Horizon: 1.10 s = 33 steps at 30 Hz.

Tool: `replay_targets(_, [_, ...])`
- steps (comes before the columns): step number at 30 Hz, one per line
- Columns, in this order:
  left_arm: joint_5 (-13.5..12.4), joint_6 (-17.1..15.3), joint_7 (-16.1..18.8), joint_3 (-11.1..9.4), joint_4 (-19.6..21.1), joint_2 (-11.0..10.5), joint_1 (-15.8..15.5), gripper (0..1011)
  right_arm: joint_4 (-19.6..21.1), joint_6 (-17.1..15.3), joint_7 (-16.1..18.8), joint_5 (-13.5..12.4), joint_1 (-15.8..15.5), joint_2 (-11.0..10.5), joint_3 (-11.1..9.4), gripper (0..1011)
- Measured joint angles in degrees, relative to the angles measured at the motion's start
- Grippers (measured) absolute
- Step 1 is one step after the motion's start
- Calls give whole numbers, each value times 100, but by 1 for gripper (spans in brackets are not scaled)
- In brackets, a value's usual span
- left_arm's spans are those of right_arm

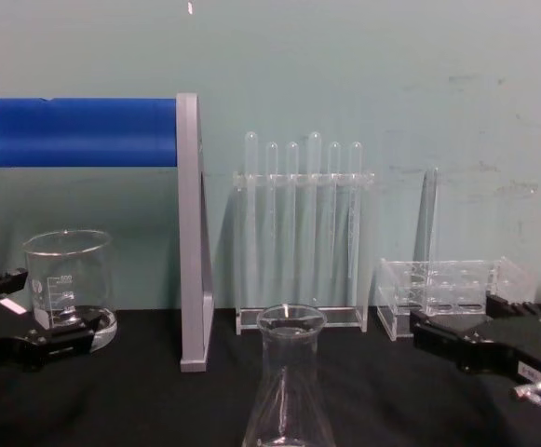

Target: Grasp the erlenmeyer flask with one hand, shake it three times, then place it back.

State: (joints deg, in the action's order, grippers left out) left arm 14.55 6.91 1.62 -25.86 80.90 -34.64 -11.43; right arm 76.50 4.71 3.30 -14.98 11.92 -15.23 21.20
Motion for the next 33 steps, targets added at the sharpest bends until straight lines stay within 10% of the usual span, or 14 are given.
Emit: replay_targets(33, [0,0,0,0,0,0,0,1001,36,-92,193,141,-40,109,-166,1000])
